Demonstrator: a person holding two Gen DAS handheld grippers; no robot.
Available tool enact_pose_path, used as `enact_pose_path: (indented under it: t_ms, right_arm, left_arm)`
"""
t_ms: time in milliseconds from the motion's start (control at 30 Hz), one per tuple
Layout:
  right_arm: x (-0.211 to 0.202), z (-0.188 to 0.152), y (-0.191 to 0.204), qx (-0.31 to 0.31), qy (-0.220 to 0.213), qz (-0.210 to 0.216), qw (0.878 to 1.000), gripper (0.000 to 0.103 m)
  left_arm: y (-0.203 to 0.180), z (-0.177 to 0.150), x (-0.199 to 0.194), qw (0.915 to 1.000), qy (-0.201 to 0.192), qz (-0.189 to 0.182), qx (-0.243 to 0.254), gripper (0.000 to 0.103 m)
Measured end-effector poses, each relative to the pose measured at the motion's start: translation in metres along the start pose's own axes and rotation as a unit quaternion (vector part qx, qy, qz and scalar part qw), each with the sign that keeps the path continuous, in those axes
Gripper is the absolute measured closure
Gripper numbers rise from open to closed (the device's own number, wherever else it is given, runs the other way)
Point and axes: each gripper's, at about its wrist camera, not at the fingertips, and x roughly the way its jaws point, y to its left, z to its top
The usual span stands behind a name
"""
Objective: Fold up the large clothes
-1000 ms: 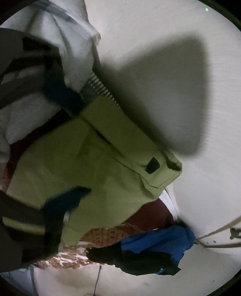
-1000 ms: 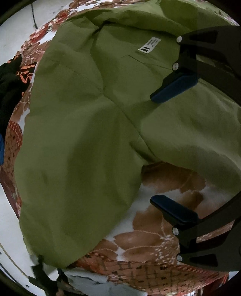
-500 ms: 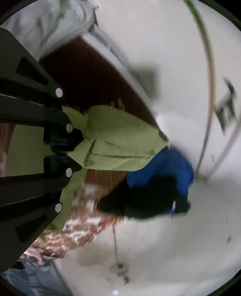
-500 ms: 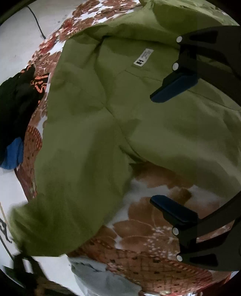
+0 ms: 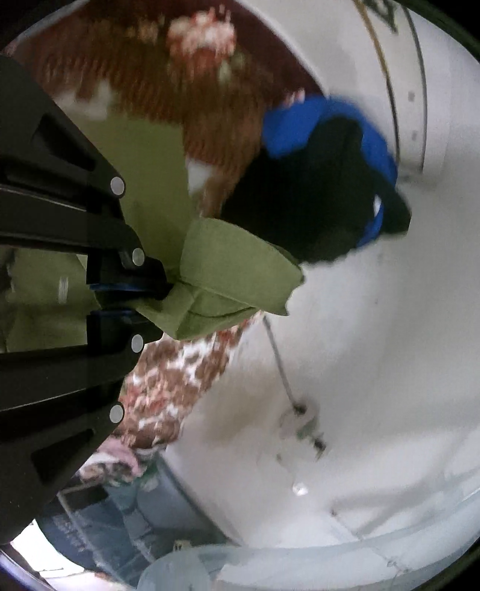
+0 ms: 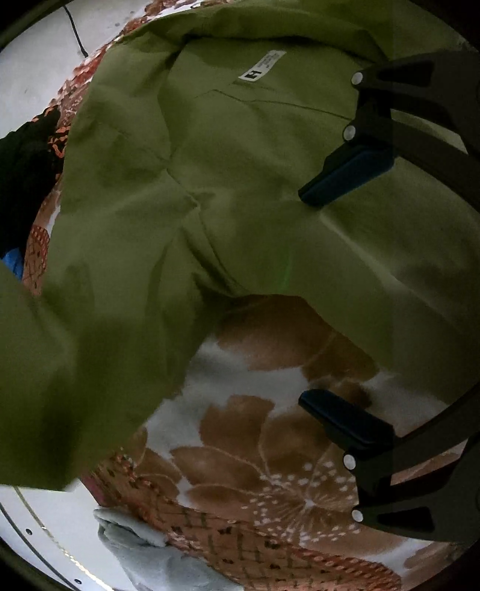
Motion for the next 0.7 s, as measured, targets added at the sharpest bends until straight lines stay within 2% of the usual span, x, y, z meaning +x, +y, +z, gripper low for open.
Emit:
enact_pose_path:
  t_ms: [167,400,700]
  right_arm:
    - [-0.003,-0.007,0.004,-0.018,-0.002,0.001,1.0,0.005]
    - [-0.037,-0.026,0.006,-0.044,-0.025,-0.001,0.999,0.005]
    - [-0.062,-0.062,-0.026,-0.048,-0.022,0.02,0.998,0.005]
  left_arm:
    - [-0.085,-0.023,0.053,0.999,0.015,-0.036,0.023,0.098]
    - [-0.195,-0.09,0.13,0.9938,0.055,-0.071,0.064,0.098]
    - [-0.272,-0.186,0.226,0.9873,0.114,-0.075,0.081,0.098]
